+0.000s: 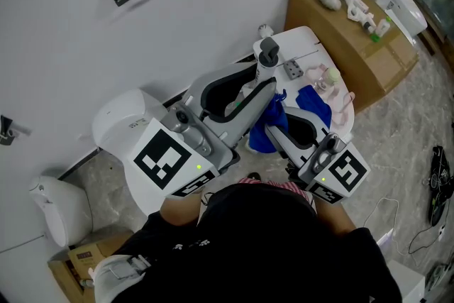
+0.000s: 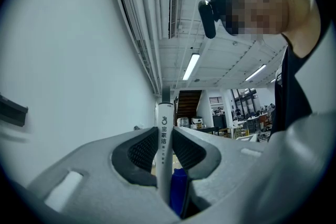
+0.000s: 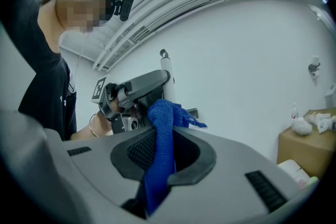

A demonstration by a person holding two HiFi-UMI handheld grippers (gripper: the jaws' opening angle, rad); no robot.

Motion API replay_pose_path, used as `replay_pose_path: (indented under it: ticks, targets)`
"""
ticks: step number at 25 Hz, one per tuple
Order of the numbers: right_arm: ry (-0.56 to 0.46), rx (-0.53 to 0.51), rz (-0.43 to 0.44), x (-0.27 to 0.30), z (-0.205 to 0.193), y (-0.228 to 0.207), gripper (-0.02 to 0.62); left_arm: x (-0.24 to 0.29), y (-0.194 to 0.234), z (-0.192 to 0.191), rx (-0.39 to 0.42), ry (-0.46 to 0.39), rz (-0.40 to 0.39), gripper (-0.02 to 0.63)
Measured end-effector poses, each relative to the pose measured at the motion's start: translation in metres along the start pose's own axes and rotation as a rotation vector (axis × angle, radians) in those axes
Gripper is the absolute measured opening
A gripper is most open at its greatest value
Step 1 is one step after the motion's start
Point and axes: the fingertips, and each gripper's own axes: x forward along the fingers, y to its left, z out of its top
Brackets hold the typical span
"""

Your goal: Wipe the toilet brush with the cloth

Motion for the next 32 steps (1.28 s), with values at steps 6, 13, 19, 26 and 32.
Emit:
replay_pose_path:
  ticks: [6, 13, 19, 26, 32]
  targets:
    - [0.011, 0.004, -0.002, 0.001, -0.007, -0.002, 0.063, -0.001, 0.002, 0.001, -0.001, -0.002, 0.002, 0.091]
    - [0.015, 0.019, -0.001, 0.003, -0.017, -0.002, 0.063, -0.001, 0.002, -0.001, 0.002, 0.006, 0.0, 0.091]
    - [0.029, 0.028, -0.007, 0.004, -0.024, -0.005, 0.063, 0.0, 0.004, -0.001, -0.003, 0.003, -0.004, 0.091]
    - [0.023, 0.036, -0.005, 0.002, -0.027, -0.008, 0.063, 0.003, 0.003, -0.001, -0.006, 0.0, -0.01, 0.091]
    - [0.045, 0.04, -0.015, 0.0, -0.035, -0.013, 0.063, 0.006, 0.003, -0.002, -0.008, 0.002, -0.014, 0.091]
